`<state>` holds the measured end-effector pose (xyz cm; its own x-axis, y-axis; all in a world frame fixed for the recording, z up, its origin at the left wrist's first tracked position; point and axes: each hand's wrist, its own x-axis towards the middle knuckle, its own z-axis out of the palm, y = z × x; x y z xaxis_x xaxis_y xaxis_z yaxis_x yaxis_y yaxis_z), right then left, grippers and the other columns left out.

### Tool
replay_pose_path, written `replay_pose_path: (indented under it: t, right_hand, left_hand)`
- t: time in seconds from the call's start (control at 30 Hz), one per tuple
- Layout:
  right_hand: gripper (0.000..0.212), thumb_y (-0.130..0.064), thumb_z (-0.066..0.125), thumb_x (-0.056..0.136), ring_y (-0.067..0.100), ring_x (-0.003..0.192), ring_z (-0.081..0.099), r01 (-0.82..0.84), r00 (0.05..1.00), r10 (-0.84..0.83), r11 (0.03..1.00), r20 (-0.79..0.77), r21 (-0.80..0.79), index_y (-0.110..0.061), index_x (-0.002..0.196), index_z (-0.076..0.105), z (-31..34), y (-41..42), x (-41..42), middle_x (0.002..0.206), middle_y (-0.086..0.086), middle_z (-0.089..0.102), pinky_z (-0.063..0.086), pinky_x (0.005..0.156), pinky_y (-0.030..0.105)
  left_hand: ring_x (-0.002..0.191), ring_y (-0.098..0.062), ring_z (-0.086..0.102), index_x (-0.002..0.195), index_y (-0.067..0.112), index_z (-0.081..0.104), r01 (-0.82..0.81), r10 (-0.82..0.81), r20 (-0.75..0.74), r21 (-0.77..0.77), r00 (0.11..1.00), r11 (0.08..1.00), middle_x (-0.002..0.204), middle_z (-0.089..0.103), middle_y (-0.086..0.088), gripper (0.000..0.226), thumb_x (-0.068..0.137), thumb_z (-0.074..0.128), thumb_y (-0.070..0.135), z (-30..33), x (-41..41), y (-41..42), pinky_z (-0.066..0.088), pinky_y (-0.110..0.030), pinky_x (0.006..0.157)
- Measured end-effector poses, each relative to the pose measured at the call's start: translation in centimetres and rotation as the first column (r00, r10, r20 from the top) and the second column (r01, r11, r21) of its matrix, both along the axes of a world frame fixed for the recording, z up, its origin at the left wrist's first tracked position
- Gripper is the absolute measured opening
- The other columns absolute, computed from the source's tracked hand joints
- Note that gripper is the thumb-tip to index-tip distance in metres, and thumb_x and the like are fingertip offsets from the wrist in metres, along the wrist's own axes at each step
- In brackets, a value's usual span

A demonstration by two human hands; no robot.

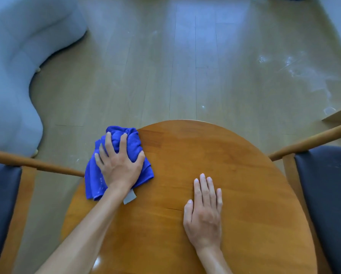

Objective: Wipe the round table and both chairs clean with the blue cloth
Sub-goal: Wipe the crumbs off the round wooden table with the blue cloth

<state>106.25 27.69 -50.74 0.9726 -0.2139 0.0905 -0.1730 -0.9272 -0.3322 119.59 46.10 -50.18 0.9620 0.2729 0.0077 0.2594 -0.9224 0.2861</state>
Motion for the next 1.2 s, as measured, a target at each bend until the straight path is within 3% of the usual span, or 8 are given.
replay_pose_path:
  t: [0.17, 0.27, 0.4, 0.5, 0.7, 0.9, 1.07, 1.2]
  right_hand:
    - [0.049, -0.017, 0.041, 0.083, 0.025, 0.137, 0.039, 0.02, 0.999, -0.021, 0.999, 0.03, 0.036, -0.003, 0.127, 0.059, -0.1, 0.0, 0.2, 0.143, 0.01, 0.048, 0.026, 0.111, 0.046]
    - [0.04, -0.015, 0.049, 0.086, 0.029, 0.133, 0.044, -0.003, 0.989, -0.004, 0.999, 0.149, 0.049, -0.002, 0.122, 0.061, -0.5, -1.0, 0.2, 0.138, 0.011, 0.051, 0.027, 0.11, 0.046]
    - [0.039, -0.015, 0.035, 0.092, 0.034, 0.122, 0.052, -0.025, 0.964, 0.028, 1.0, 0.266, -0.014, -0.001, 0.123, 0.055, -0.8, -2.0, 0.2, 0.123, 0.022, 0.061, 0.032, 0.105, 0.047]
    - [0.046, -0.011, 0.043, 0.079, 0.026, 0.13, 0.046, 0.028, 0.988, -0.041, 0.995, 0.15, 0.092, -0.001, 0.12, 0.063, -0.7, -2.1, 0.6, 0.131, 0.015, 0.057, 0.031, 0.11, 0.047]
    - [0.047, -0.017, 0.042, 0.084, 0.027, 0.134, 0.043, 0.021, 0.996, -0.026, 0.997, 0.084, 0.071, -0.002, 0.125, 0.06, -0.5, -2.0, 0.8, 0.139, 0.012, 0.052, 0.025, 0.114, 0.045]
    - [0.048, -0.011, 0.052, 0.084, 0.027, 0.138, 0.038, 0.024, 0.998, -0.032, 0.986, 0.046, 0.165, 0.001, 0.13, 0.055, -0.3, -1.3, 0.5, 0.144, 0.013, 0.047, 0.02, 0.117, 0.045]
    - [0.051, -0.017, 0.046, 0.093, 0.02, 0.147, 0.016, -0.113, 0.988, 0.128, 0.981, -0.089, 0.156, -0.009, 0.143, 0.042, 0.6, -2.8, -1.2, 0.156, 0.006, 0.027, 0.003, 0.121, 0.036]
    - [0.053, -0.033, 0.037, 0.093, 0.032, 0.142, 0.028, -0.021, 0.997, 0.019, 0.999, -0.076, -0.027, -0.009, 0.139, 0.048, 1.2, -6.1, -4.8, 0.152, 0.014, 0.035, 0.018, 0.116, 0.052]
  left_hand:
    - [0.145, -0.04, 0.008, 0.147, 0.033, 0.03, 0.34, -0.34, -0.023, 0.025, 0.94, 0.94, 0.161, 0.007, -0.005, 0.072, 0.083, 0.048, 0.062, -0.5, 6.0, -12.7, 0.0, -0.057, 0.116]
    - [0.145, -0.042, 0.006, 0.147, 0.034, 0.031, 0.612, -0.612, -0.046, 0.002, 0.79, 0.791, 0.161, 0.007, -0.006, 0.075, 0.08, 0.049, 0.062, -0.8, 4.7, -21.8, -0.004, -0.058, 0.115]
    - [0.146, -0.038, 0.008, 0.146, 0.038, 0.033, 0.809, -0.808, -0.053, 0.002, 0.587, 0.588, 0.161, 0.011, -0.001, 0.073, 0.079, 0.052, 0.063, -1.2, 2.8, -25.7, -0.003, -0.055, 0.117]
    - [0.146, -0.033, 0.015, 0.144, 0.039, 0.037, 0.781, -0.781, 0.004, 0.021, 0.624, 0.624, 0.16, 0.016, 0.001, 0.074, 0.077, 0.055, 0.064, -1.1, 4.0, -21.7, 0.003, -0.051, 0.118]
    - [0.145, -0.03, 0.022, 0.142, 0.031, 0.044, 0.542, -0.542, 0.0, -0.017, 0.84, 0.84, 0.159, 0.022, -0.003, 0.072, 0.077, 0.047, 0.063, -0.3, 1.6, -7.7, 0.009, -0.051, 0.119]
    - [0.146, -0.03, 0.019, 0.142, 0.023, 0.045, 0.274, -0.275, -0.051, -0.029, 0.96, 0.961, 0.158, 0.02, -0.007, 0.08, 0.074, 0.041, 0.064, 0.4, -10.4, 5.4, 0.011, -0.057, 0.117]
    - [0.143, -0.039, 0.024, 0.136, 0.016, 0.051, 0.19, -0.19, -0.065, -0.011, 0.98, 0.982, 0.154, 0.028, -0.015, 0.077, 0.077, 0.042, 0.065, 0.6, -22.5, 4.1, 0.018, -0.065, 0.111]
    - [0.143, -0.042, 0.023, 0.137, 0.025, 0.044, 0.294, -0.293, -0.051, 0.005, 0.955, 0.956, 0.153, 0.031, -0.016, 0.071, 0.075, 0.049, 0.06, 0.2, -26.8, -2.7, 0.021, -0.066, 0.11]
